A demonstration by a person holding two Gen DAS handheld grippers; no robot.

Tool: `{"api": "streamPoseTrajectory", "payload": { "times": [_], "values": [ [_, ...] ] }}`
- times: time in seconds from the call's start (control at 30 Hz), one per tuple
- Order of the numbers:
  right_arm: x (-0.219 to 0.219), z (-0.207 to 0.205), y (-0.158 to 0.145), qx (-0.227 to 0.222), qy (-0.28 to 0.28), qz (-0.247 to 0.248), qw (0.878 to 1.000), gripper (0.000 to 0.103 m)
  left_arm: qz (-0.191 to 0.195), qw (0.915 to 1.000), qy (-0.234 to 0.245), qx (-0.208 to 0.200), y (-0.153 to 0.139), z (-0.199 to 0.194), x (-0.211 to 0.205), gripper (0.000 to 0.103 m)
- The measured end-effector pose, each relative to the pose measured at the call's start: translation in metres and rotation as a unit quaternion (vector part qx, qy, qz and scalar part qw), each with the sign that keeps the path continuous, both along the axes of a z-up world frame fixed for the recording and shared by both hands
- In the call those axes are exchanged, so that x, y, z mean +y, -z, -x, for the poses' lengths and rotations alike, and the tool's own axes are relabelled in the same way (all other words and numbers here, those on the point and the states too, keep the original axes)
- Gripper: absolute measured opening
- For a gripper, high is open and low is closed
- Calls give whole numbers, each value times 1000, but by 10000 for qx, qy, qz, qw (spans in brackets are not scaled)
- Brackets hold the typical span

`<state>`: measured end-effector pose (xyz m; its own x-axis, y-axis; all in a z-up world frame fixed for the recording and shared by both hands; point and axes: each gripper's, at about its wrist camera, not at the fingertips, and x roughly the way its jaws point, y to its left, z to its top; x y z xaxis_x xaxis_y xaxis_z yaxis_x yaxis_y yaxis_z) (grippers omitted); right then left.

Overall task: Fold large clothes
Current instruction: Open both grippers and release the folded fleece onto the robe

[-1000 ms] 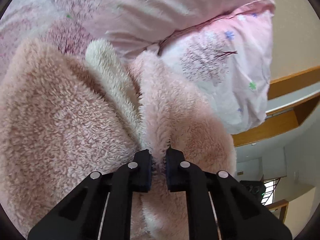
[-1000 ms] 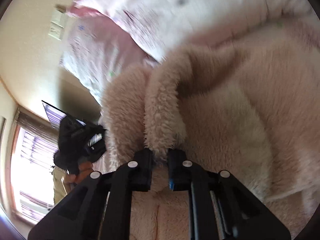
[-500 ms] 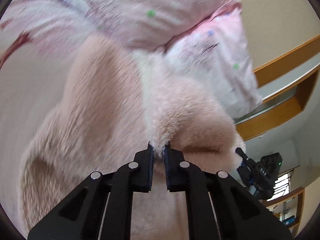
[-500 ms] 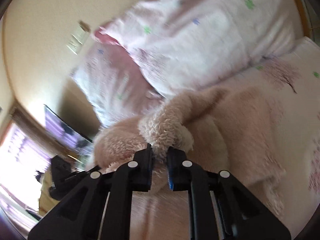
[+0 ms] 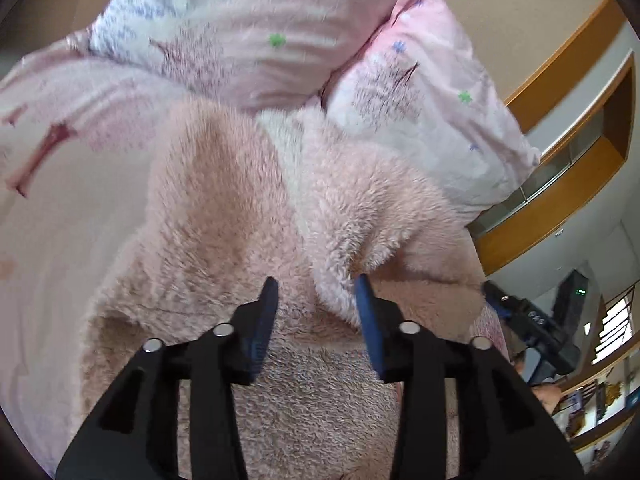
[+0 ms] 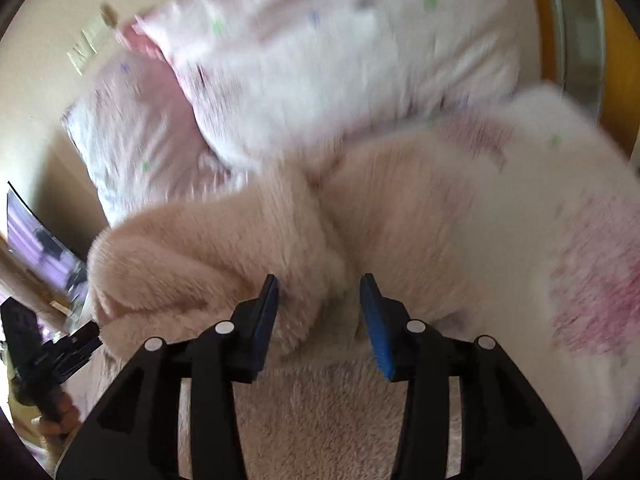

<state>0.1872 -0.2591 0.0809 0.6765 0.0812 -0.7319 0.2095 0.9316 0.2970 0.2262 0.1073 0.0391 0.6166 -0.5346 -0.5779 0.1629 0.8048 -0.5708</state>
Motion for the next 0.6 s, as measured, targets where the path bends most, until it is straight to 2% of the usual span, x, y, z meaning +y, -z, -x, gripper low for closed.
{"api": "streamPoseTrajectory", "payload": {
  "times": [0.03, 0.07, 0.1, 0.17, 0.27, 0.33, 0.4, 0.53, 0.6],
  "values": [
    [7, 2, -8, -200, -157, 54, 9997, 41, -38, 9999, -61, -123, -6, 3, 3, 45],
    [22, 1, -14, -375, -584, -10, 9976, 35, -89, 9996, -111, -263, -13, 5, 4, 45],
    [34, -3, -16, -384, -873, -42, 9954, 33, -138, 9990, -141, -394, -18, 6, 3, 45],
    [61, -9, -13, -310, -1438, -18, 9891, 25, -204, 9977, -97, -634, -30, 7, -3, 46],
    [90, -18, 7, 40, -1863, 202, 9823, 25, -292, 9967, 197, -731, -37, -2, -26, 54],
    [99, -26, 32, 562, -1989, 169, 9783, 25, -462, 9961, 384, -649, -31, -6, -40, 56],
    [103, -29, 49, 864, -2031, 179, 9752, 25, -681, 9952, 564, -414, -17, -10, -52, 56],
    [109, -24, 51, 921, -2132, 343, 9720, 25, -1148, 9909, 696, 2, 11, -15, -64, 56],
    [107, -23, 43, 898, -2142, 294, 9722, 25, -1191, 9895, 763, 294, 27, -19, -65, 56]
  ]
}}
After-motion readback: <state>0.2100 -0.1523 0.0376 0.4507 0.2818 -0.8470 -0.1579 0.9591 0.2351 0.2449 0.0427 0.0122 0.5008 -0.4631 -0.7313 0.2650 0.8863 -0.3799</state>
